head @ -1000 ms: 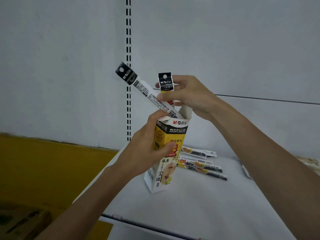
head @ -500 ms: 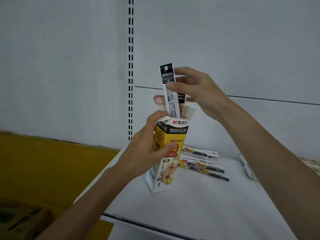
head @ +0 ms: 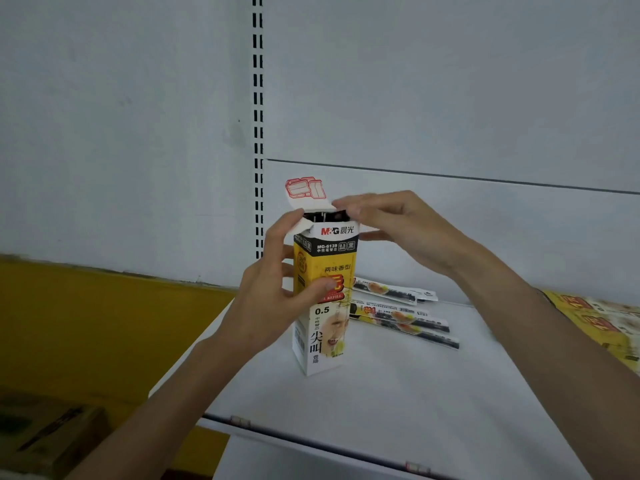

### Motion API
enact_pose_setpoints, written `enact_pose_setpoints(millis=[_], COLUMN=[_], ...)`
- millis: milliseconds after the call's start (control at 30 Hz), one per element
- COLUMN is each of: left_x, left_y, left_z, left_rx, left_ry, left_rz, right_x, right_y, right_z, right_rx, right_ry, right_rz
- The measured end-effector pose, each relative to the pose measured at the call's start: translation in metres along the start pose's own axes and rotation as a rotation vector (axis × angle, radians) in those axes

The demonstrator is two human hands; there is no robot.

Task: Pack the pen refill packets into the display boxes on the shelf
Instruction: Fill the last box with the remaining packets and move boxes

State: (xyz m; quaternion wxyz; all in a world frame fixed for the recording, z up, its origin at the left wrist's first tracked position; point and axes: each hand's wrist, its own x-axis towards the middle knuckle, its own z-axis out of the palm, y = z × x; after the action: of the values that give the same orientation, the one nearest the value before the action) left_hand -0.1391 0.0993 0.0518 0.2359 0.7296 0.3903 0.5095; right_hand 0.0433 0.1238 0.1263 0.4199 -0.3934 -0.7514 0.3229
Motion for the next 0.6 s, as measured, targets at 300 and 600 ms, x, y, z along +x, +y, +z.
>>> enact_pose_setpoints(millis=[300, 600], left_x=[0.001, 0.003], left_y=[-0.002, -0.005], left_z=[0.004, 0.005], left_rx=[-0.014, 0.014], left_ry=[0.037, 0.083], left_rz=[0.009, -0.003], right_x=[-0.039, -0.040], right_y=[0.096, 0.108], right_z=[-0.018, -0.015], right_rx=[-0.705, -0.976], right_ry=[-0.196, -0.179], right_rz=[0.355, 0.241])
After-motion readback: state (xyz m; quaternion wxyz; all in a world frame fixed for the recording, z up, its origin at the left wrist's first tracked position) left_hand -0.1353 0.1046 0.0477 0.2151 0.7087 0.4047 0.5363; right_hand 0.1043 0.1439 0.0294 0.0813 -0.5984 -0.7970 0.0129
